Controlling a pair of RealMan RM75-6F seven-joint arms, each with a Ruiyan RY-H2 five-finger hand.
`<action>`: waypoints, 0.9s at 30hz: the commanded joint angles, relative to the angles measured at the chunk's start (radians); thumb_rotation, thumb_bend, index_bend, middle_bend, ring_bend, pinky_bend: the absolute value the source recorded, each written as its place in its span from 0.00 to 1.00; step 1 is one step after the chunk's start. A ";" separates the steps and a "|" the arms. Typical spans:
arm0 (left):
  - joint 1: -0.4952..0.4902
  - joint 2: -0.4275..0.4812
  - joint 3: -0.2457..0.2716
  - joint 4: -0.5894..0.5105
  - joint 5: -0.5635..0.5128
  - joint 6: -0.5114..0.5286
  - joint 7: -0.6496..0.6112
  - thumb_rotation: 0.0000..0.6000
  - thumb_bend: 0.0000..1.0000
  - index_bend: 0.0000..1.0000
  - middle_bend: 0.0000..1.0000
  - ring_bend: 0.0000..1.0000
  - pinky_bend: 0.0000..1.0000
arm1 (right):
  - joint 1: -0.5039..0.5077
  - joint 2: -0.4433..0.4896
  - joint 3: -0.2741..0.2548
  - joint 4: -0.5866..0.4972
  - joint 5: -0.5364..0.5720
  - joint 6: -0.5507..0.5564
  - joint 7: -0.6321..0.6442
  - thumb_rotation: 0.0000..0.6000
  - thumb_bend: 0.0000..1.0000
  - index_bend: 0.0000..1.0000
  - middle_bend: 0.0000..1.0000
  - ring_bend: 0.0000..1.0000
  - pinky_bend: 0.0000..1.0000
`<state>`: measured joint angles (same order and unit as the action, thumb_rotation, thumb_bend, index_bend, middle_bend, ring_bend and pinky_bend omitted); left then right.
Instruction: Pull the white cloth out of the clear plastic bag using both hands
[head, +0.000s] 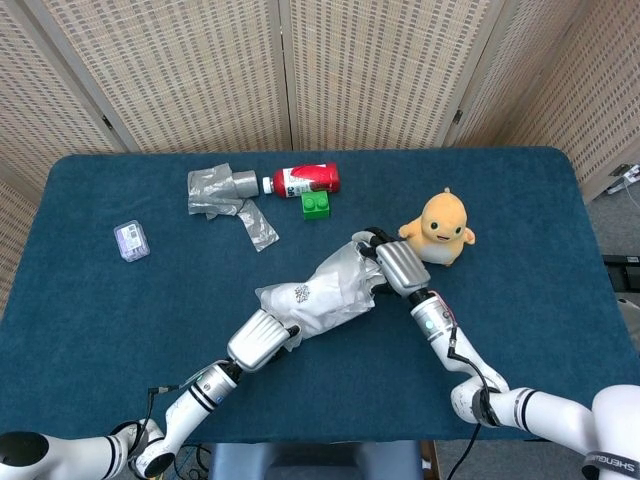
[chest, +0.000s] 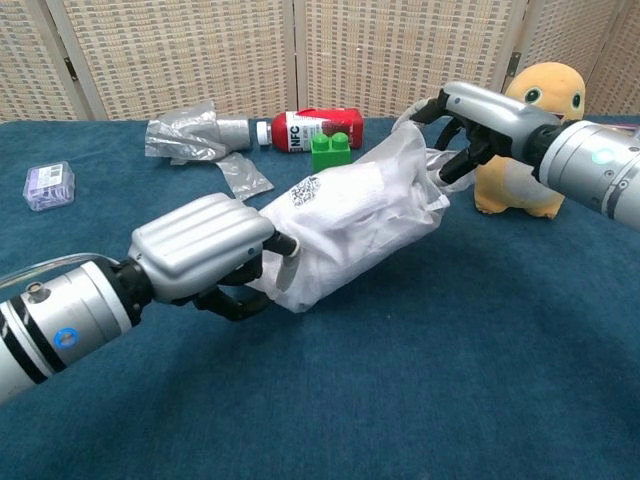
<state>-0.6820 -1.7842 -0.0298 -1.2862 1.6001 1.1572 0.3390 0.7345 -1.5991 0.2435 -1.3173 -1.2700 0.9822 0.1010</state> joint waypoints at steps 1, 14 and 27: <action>0.010 0.018 0.002 -0.013 0.004 0.015 -0.005 1.00 0.57 0.61 1.00 0.89 1.00 | -0.004 0.007 0.007 0.005 0.008 0.004 0.001 1.00 0.54 0.79 0.24 0.11 0.35; 0.058 0.132 -0.027 -0.072 -0.046 0.054 0.021 1.00 0.57 0.63 1.00 0.89 1.00 | -0.006 0.080 0.063 -0.032 0.044 0.028 -0.027 1.00 0.54 0.79 0.25 0.11 0.35; 0.126 0.226 -0.028 -0.068 -0.109 0.080 0.003 1.00 0.57 0.63 1.00 0.89 1.00 | -0.006 0.121 0.085 -0.079 0.068 0.045 -0.051 1.00 0.54 0.79 0.25 0.11 0.35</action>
<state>-0.5617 -1.5638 -0.0587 -1.3569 1.4959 1.2348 0.3450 0.7290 -1.4788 0.3286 -1.3955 -1.2031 1.0266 0.0503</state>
